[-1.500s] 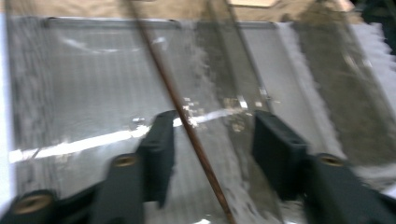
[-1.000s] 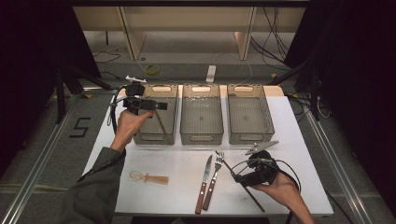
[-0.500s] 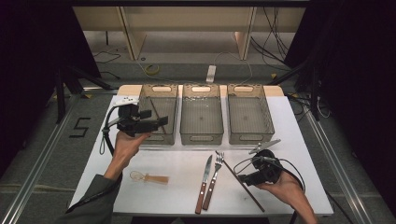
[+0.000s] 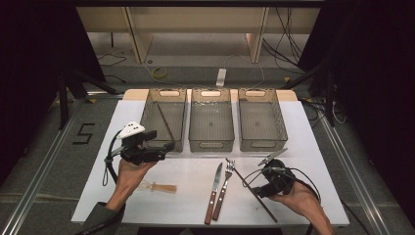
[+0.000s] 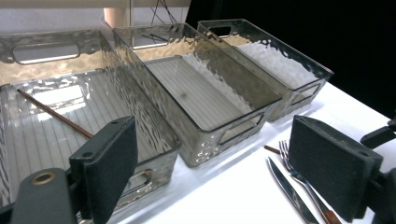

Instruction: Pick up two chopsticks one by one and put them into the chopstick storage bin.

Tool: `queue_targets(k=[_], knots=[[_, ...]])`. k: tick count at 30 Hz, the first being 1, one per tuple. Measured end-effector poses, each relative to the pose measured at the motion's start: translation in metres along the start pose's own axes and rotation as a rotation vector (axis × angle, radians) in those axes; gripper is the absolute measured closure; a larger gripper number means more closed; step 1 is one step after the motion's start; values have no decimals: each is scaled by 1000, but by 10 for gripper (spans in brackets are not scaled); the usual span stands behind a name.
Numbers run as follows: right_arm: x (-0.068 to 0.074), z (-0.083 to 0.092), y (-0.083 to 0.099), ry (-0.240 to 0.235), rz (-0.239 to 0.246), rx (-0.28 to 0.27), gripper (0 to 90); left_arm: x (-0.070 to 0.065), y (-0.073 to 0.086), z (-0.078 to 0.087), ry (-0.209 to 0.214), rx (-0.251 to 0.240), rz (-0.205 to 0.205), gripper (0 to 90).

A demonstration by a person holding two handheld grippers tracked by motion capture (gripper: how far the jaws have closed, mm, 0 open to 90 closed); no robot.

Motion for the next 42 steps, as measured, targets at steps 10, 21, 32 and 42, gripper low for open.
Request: queue_targets(k=[10,21,32,42], knots=[[5,-6,3,-4,27,74,437,-16,11,5,10,16,-32,152],[15,-13,5,-13,68,155,593,-25,18,16,9,17,-38,151],[20,-17,4,-8,76,199,710,-32,24,18,16,13,-55,151],[21,-23,5,-6,88,226,738,-37,26,15,23,24,-79,151]])
Point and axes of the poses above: each handheld gripper's, and its own axes: z roughly backward along the jaws, y roughly out of its underside, x roughly to its left, the point moved 1 cm from there along -z, roughly forward along the jaws, and after that the axes turned 12 degrees about -x, right-handed, at the moved point
